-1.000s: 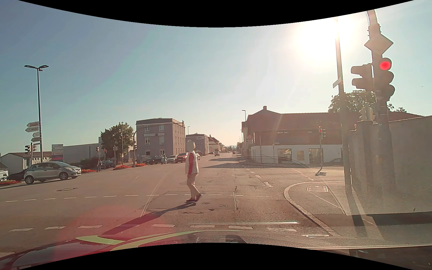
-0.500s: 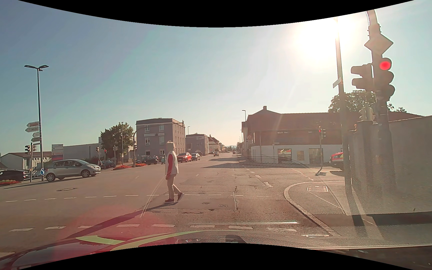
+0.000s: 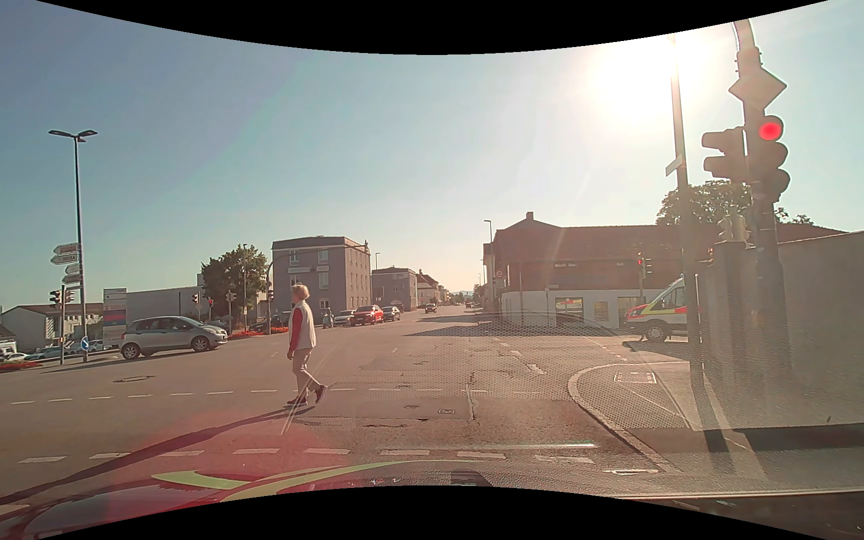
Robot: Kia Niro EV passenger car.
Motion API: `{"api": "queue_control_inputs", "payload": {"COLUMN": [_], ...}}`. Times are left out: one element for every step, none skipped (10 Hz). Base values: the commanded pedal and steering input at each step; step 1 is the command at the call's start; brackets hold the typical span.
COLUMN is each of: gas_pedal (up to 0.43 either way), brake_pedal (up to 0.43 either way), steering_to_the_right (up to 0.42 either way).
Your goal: Follow the waypoints while adhering to traffic rules and regulations
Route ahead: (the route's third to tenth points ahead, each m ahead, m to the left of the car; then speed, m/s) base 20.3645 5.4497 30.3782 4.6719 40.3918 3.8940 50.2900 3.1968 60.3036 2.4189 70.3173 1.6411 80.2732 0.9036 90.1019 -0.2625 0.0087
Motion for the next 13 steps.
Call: {"api": "queue_control_inputs", "payload": {"gas_pedal": [0.000, 0.000, 0.000, 0.000, 0.000, 0.000, 0.000, 0.000, 0.000, 0.000, 0.000, 0.000, 0.000], "brake_pedal": [0.262, 0.262, 0.262, 0.262, 0.262, 0.262, 0.262, 0.262, 0.262, 0.262, 0.262, 0.262, 0.262], "steering_to_the_right": [0.000, 0.000, 0.001, 0.000, 0.001, 0.000, 0.000, 0.000, 0.000, 0.001, 0.000, 0.001, 0.000]}}
